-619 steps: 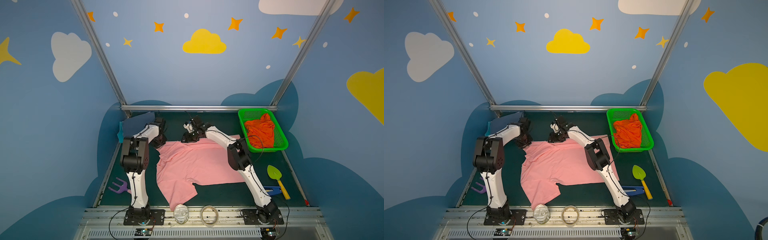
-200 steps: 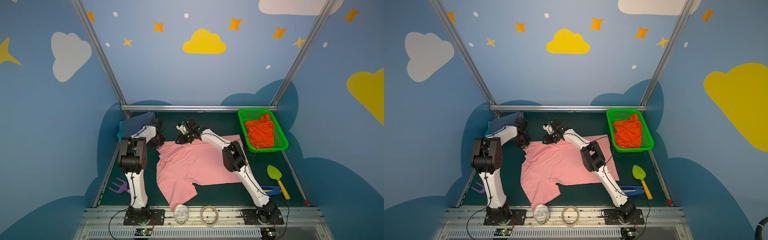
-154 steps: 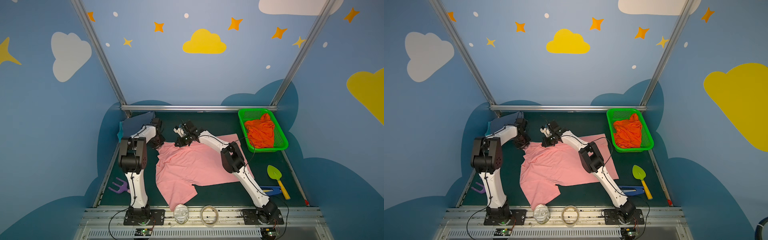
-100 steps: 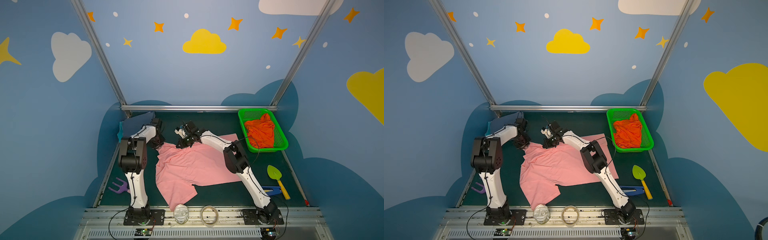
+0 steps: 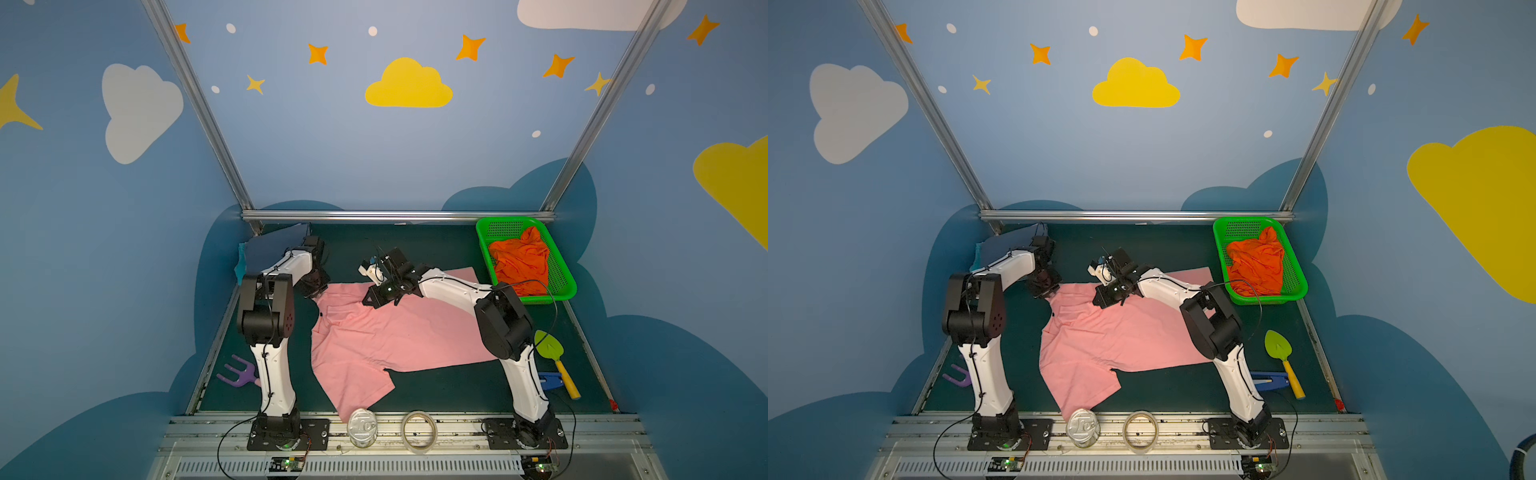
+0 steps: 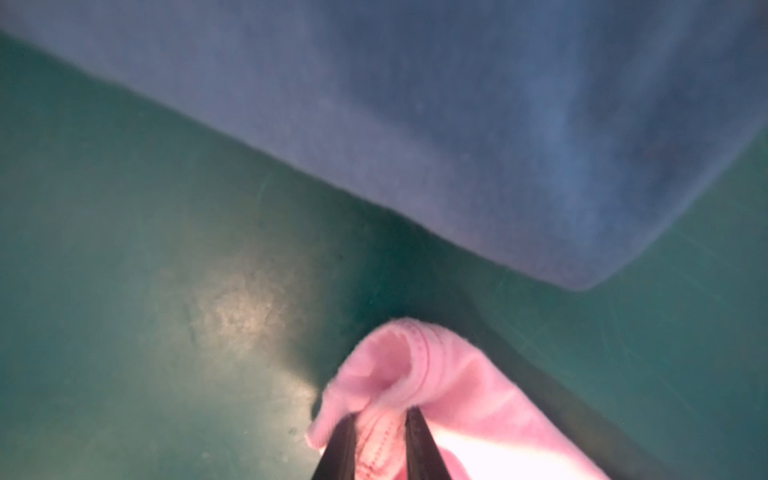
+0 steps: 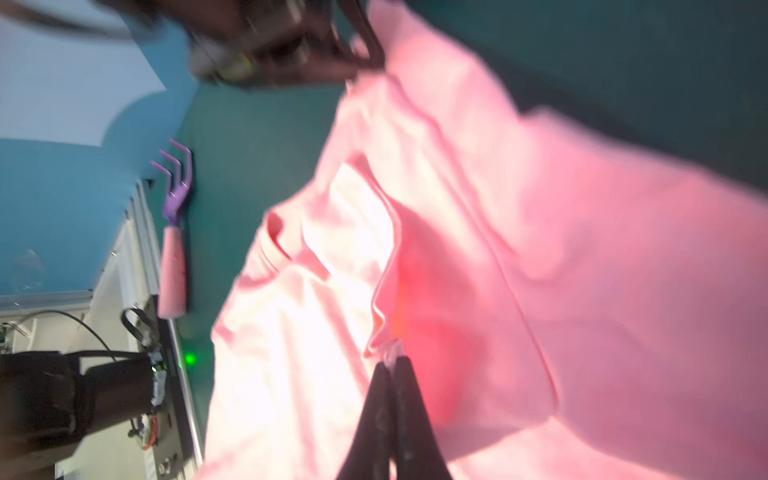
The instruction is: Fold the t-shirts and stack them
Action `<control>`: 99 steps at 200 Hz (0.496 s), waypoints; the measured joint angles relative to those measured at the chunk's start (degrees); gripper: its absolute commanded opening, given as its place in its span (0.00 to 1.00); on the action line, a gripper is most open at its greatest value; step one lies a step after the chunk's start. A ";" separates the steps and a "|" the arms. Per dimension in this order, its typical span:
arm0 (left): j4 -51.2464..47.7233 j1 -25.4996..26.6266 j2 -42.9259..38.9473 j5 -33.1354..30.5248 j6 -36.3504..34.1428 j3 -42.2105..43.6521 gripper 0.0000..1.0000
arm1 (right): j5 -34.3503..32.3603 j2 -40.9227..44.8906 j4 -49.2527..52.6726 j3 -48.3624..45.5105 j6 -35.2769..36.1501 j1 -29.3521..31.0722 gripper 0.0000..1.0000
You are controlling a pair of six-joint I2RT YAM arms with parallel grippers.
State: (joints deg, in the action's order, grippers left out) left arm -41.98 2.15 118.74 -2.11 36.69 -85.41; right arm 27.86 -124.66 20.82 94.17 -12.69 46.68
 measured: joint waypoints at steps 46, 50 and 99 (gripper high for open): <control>-1.16 -0.02 0.55 -0.09 -0.04 -1.07 0.22 | -4.15 2.29 5.60 -6.64 -0.70 2.10 0.21; -1.31 -0.02 0.63 -0.11 -0.07 -1.18 0.22 | -4.50 2.82 5.81 -7.21 -1.03 2.23 0.23; -2.71 -0.28 1.99 -1.40 -0.72 -3.52 0.22 | -7.80 8.59 7.30 -13.20 -2.19 2.71 0.41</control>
State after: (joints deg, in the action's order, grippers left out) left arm -44.69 1.87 120.73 -3.51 35.97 -88.92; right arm 20.05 -116.07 28.12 80.97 -14.87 49.39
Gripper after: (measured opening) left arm 0.220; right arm 0.398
